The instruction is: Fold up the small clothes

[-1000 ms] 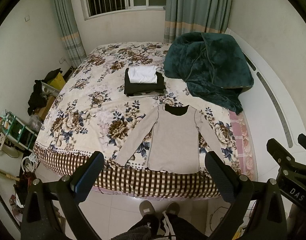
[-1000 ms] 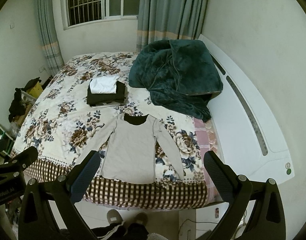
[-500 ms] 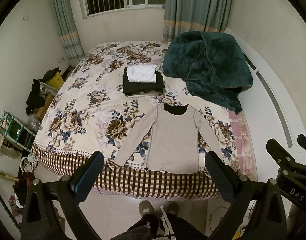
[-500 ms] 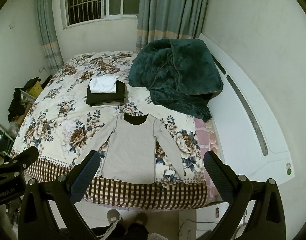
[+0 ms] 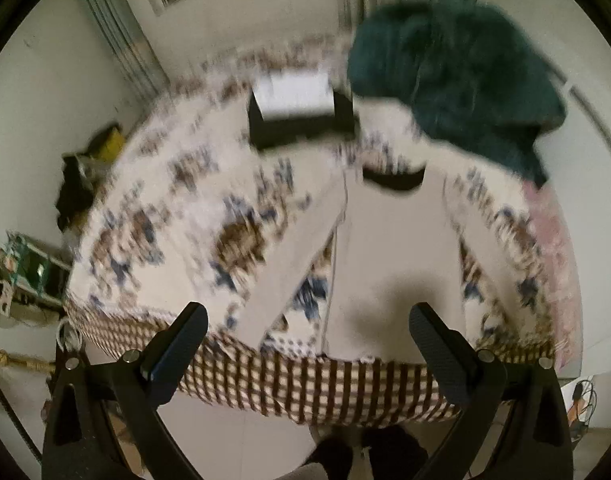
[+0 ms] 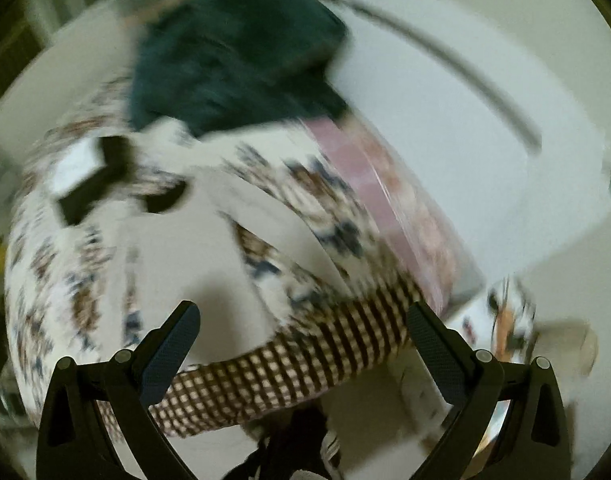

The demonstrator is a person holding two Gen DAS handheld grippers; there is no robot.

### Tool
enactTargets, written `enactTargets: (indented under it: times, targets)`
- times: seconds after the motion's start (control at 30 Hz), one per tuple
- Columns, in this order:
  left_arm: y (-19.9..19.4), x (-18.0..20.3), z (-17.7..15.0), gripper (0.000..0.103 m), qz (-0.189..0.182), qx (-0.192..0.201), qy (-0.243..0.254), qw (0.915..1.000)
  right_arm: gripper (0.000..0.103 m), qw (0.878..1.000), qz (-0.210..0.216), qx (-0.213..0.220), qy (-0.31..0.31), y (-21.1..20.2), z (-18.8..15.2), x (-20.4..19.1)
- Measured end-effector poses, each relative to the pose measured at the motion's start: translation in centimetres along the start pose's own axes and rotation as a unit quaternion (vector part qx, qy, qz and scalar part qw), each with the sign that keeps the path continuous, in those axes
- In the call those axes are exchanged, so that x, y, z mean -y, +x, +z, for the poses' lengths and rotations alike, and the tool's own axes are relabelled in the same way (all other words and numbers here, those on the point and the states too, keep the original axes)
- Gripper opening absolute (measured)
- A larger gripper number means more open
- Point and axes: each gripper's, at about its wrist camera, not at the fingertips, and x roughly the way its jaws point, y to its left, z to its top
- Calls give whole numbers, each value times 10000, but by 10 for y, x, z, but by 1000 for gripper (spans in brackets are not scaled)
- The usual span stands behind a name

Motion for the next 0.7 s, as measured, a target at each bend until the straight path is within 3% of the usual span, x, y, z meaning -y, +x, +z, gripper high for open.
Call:
enactTargets:
  times: [0.17,0.27,0.43,0.5,0.57,0.6,0.67,0.7]
  targets:
    - [107,32,-11,103,373,-654,98,9971,103,9869,-147,-960,1292,159,-4,81]
    - [164,48,-16,103,700,-1114,95,9913,103,9654,39,-1512,2125,247,-12,121]
    - [222,58,-22,103,774,-1687,-73,9826,100,8966,969,-2087,3783,351,-47,154]
    - [240,69,-22,103,794,-1769,17,9810,98,8538,1516,-2192,4471,381,-64,157]
    - [256,81,-23,103,801,-1818,109,9800,90,8228,1843,-2212,4900,404,-74,155]
    - [261,86,-24,103,789,-1847,132,9795,79,8077,1996,-2186,5098,416,-79,155]
    - [274,95,-24,103,731,-1888,153,9792,48,7898,2172,-2095,5339,430,-83,150]
    - [278,97,-22,103,715,-1893,162,9792,22,7901,2217,-1943,5375,432,-81,148]
